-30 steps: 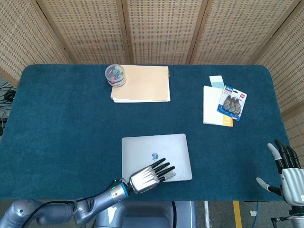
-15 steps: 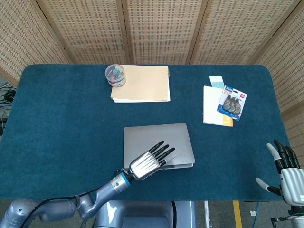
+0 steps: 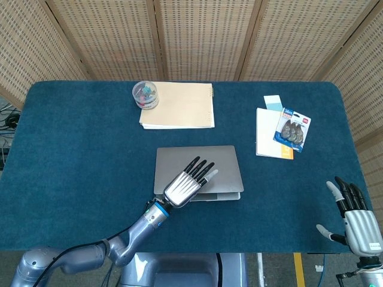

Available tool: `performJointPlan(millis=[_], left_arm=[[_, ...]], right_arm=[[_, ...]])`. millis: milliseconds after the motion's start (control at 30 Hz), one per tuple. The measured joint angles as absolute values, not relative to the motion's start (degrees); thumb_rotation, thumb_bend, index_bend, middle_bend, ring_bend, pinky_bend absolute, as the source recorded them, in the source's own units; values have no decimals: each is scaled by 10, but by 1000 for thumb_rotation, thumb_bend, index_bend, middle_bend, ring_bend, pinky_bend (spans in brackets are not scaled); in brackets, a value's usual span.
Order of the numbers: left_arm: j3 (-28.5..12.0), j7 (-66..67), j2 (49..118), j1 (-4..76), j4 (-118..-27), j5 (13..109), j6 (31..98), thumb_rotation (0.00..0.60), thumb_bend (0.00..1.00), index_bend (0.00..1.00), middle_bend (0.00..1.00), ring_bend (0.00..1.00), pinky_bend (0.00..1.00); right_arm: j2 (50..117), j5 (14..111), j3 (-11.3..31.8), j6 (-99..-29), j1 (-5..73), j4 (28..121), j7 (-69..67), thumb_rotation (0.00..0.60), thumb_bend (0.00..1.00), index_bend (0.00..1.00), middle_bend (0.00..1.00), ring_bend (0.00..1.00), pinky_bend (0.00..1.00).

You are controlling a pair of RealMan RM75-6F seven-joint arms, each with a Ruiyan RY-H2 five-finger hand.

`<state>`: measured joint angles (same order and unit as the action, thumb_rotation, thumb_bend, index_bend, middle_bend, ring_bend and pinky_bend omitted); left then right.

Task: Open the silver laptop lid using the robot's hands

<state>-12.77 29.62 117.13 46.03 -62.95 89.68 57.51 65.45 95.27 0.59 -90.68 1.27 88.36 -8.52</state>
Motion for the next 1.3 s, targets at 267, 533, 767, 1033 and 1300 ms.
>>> performJointPlan(millis=[267,533,767,1033,1300], left_arm=[[-131,295,1166,472,-624,887,578,600,484,0,0,0,0],[-132,299,1148,482,-645,884,576,600,484,0,0,0,0],[-135,310,1123,494,-677,866,557,600,484,0,0,0,0],[-143,321,1109,506,-683,846,547,600,484,0,0,0,0],[-139,315,1100,514,-689,838,552,600,483,0,0,0,0]], right_arm=[[655,1007,-9,-843,67,858,-92,600,407,196,121,6,133],[670,1041,-20,-746,150,832,-144,600,721,295,210,120,248],[710,1050,-21,-676,207,809,-127,600,954,299,219,150,250],[743,1019,-12,-611,245,814,-108,600,1000,299,218,150,257],[779,979,-7,-573,269,834,-82,600,1000,299,210,150,259]])
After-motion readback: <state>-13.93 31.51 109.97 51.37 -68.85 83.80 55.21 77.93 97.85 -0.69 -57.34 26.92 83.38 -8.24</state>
